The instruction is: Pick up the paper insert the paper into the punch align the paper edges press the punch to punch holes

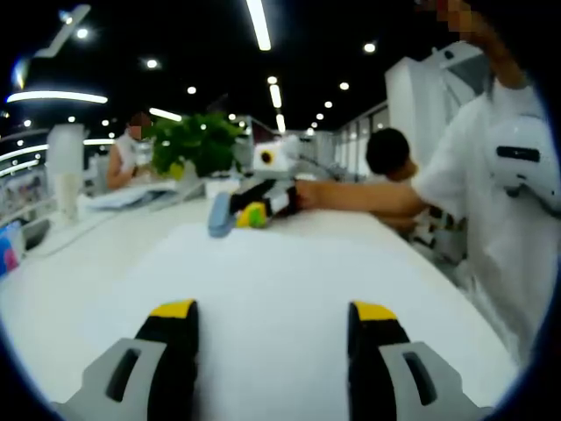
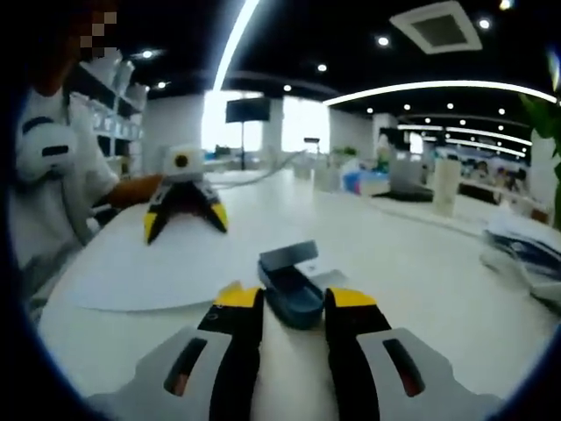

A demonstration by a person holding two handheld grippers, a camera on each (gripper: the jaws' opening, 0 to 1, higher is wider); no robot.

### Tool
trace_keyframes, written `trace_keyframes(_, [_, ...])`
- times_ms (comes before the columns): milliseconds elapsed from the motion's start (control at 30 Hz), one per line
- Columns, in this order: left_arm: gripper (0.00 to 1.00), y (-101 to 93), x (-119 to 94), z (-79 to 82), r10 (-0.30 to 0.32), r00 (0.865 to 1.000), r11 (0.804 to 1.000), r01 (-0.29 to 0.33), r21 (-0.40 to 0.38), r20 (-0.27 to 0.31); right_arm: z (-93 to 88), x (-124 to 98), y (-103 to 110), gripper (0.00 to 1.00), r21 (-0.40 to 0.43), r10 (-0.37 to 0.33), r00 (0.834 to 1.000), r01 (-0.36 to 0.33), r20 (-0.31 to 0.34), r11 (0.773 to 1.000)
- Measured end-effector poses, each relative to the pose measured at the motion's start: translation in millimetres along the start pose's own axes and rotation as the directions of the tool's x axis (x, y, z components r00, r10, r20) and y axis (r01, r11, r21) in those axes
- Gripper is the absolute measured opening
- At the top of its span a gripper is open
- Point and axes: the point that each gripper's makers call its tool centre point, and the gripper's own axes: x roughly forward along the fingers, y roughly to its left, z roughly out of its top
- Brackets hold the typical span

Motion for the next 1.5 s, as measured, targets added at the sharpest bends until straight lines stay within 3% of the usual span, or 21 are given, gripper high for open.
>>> trace_keyframes(800, [0.68, -2.2, 2, -0.9, 0.003, 1.0, 1.0, -0.003, -0.002, -0.003, 4.3, -3, 6, 0.22, -0.016, 0.038, 0.999, -0.038, 0.034, 0.999])
trace_keyframes(1300, [0.68, -2.0, 1, -0.9, 0.006, 1.0, 1.0, -0.006, -0.002, -0.004, -0.7, -2, 5, 0.23, -0.024, 0.019, 1.0, -0.019, 0.003, 1.0])
trace_keyframes(1500, [0.68, -1.7, 1, -0.9, 0.007, 1.0, 1.0, -0.007, -0.003, -0.007, -1.0, -5, 14, 0.22, -0.032, 0.064, 0.998, -0.064, 0.004, 0.997])
